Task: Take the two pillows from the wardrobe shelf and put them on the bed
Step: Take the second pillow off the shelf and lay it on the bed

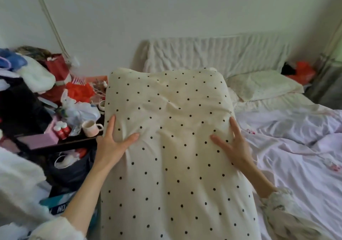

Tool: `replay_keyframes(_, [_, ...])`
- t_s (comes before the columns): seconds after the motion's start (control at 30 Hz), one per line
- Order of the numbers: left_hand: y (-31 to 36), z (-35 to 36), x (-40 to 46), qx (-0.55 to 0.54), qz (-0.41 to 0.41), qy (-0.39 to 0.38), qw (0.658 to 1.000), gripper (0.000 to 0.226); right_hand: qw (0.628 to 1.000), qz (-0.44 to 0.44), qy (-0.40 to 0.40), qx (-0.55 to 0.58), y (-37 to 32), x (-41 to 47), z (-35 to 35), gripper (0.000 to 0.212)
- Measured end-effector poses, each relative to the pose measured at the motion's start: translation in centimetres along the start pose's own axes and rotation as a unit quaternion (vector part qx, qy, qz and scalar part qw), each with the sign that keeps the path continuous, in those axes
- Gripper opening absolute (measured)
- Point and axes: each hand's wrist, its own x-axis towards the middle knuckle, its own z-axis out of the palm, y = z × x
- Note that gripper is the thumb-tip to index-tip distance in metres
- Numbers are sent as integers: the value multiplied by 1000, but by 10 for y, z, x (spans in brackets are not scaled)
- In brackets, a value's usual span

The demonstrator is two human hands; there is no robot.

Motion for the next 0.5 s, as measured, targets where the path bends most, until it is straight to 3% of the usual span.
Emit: replay_keyframes(0.5, [11, 28, 316, 44, 14, 40, 998, 102, 1000, 3, -17, 14, -40, 300, 130, 97])
